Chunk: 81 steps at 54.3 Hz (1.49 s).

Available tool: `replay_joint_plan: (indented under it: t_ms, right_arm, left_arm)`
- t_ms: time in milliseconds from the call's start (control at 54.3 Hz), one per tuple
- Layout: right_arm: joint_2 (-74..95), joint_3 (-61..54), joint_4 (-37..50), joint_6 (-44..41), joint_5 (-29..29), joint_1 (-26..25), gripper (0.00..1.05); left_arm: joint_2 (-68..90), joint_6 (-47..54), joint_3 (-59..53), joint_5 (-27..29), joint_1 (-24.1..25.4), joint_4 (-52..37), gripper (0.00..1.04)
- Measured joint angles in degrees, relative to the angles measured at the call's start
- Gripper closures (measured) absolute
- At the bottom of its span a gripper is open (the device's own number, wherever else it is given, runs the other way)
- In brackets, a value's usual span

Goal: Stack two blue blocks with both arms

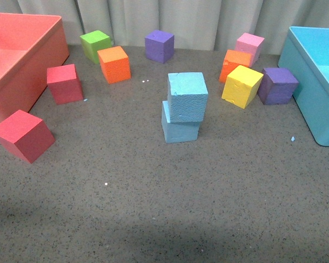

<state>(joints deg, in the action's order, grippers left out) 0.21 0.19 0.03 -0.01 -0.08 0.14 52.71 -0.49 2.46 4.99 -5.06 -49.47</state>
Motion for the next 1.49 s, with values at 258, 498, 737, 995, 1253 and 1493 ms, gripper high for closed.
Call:
replay_joint_plan:
  t_ms: [258,498,737,995,1253,1493]
  right_arm:
    - [0.0,0.0,0.0,0.0,0.0,0.0,0.09]
    - [0.0,0.0,0.0,0.0,0.0,0.0,0.09]
    - [0.0,0.0,0.0,0.0,0.0,0.0,0.09]
    - [0.0,0.0,0.0,0.0,0.0,0.0,0.09]
    - [0.0,0.0,0.0,0.0,0.0,0.0,0.09]
    - [0.0,0.0,0.0,0.0,0.0,0.0,0.09]
  left_arm:
    - [-14.5,0.1,-1.3,-4.9,4.9,12.4,1.01]
    - [-25.4,0.1,-1.4,-4.8,4.9,22.3,1.01]
    - [-31.6,0.1,-1.4,-4.8,4.9,28.3,1.01]
    - [-36.9,0.1,-1.4,-4.8,4.9,33.3,1.01]
    - [-41.6,0.1,-1.4,-4.8,4.9,38.1,1.01]
    - [-51.3,0.1,-1.4,-4.9,4.9,48.9,1.01]
